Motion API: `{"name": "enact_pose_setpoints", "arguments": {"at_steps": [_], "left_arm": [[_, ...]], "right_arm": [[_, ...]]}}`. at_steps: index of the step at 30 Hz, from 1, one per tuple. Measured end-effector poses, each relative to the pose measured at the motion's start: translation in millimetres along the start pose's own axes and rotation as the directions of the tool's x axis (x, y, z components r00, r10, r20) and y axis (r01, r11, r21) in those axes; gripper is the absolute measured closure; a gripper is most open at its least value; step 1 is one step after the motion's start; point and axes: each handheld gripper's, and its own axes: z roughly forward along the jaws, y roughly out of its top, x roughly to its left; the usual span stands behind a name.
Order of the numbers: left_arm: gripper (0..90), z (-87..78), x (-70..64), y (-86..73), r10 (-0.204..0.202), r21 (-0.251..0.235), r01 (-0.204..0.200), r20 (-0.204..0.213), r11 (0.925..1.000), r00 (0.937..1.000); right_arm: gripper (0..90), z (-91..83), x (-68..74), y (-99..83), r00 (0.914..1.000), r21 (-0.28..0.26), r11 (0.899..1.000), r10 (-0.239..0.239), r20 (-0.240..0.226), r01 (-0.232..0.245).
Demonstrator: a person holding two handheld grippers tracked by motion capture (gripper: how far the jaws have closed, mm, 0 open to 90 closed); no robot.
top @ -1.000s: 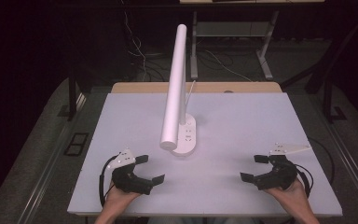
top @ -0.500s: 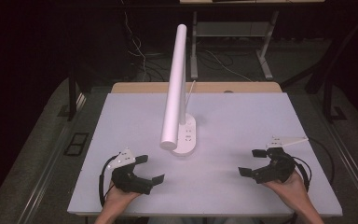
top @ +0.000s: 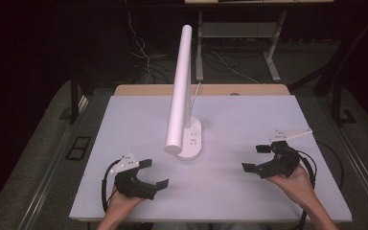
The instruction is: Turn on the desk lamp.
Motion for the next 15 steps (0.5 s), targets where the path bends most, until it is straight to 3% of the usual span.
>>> {"name": "enact_pose_setpoints", "arguments": {"at_steps": [15], "left_arm": [[0.0, -0.5, -0.5, -0.1, -0.003, -0.001, 0.003, -0.002, 1.0000, 1.0000]], "right_arm": [[1.0, 13.1, -2.7, 30.1, 0.9996, 0.009, 1.000, -0.028, -0.007, 0.028]]}}
